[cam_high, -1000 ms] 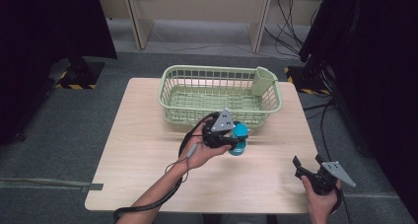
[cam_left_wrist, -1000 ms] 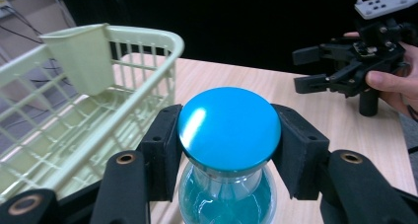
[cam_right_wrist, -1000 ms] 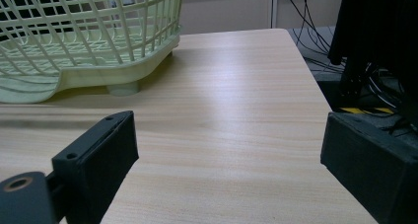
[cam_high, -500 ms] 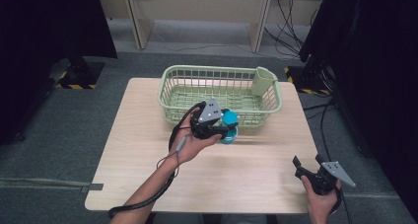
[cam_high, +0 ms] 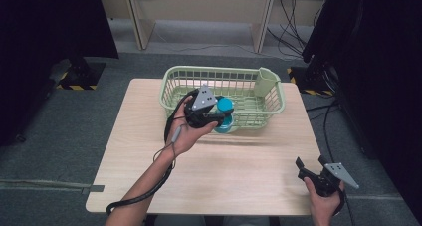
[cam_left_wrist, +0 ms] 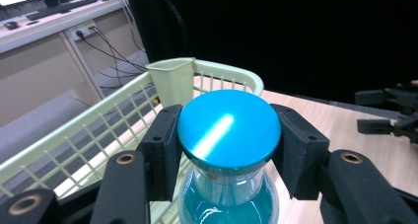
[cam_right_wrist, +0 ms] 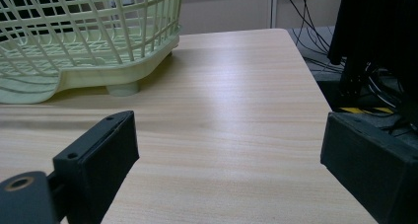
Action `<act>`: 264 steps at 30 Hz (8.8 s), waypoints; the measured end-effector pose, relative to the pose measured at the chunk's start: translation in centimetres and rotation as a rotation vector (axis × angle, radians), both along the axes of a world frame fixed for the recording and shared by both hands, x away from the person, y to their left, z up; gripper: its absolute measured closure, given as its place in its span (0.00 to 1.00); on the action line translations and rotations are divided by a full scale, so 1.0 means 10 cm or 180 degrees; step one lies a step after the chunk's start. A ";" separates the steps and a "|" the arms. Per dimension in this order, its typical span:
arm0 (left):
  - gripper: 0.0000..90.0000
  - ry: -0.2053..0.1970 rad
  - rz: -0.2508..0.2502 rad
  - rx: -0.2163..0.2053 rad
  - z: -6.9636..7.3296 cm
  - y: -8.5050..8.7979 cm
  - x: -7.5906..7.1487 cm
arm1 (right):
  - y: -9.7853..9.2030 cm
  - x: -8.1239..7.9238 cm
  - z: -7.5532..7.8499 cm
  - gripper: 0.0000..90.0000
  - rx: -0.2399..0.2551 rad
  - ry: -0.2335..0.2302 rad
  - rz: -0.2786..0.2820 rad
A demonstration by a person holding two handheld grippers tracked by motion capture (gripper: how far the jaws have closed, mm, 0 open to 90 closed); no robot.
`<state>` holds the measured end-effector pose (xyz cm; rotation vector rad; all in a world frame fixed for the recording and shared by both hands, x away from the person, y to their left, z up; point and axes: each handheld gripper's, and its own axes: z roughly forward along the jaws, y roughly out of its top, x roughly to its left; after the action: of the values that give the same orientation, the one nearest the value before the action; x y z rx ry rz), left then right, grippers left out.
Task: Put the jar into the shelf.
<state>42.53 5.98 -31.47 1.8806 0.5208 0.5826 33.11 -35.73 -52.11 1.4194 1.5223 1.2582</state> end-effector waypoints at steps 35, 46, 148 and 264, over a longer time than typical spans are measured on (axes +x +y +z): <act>0.54 0.0131 0.0587 -0.0069 0.24 0.05 0.71 | -0.01 0.00 0.00 0.09 0.0018 0.0006 0.0001; 0.54 0.0440 0.0706 0.0110 0.08 0.02 1.10 | -0.01 0.00 0.00 0.09 0.0037 0.0006 0.0001; 0.22 0.0985 0.1166 0.1036 -0.44 0.24 1.47 | 0.00 0.00 0.00 0.09 0.0020 0.0004 0.0028; 0.19 0.0691 0.1269 0.0333 -0.87 1.45 0.14 | 0.03 0.00 0.00 0.09 -0.0024 0.0012 0.0028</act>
<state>43.98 20.45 -40.16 1.9626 1.0402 0.6768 33.12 -35.38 -52.11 1.4125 1.5361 1.2543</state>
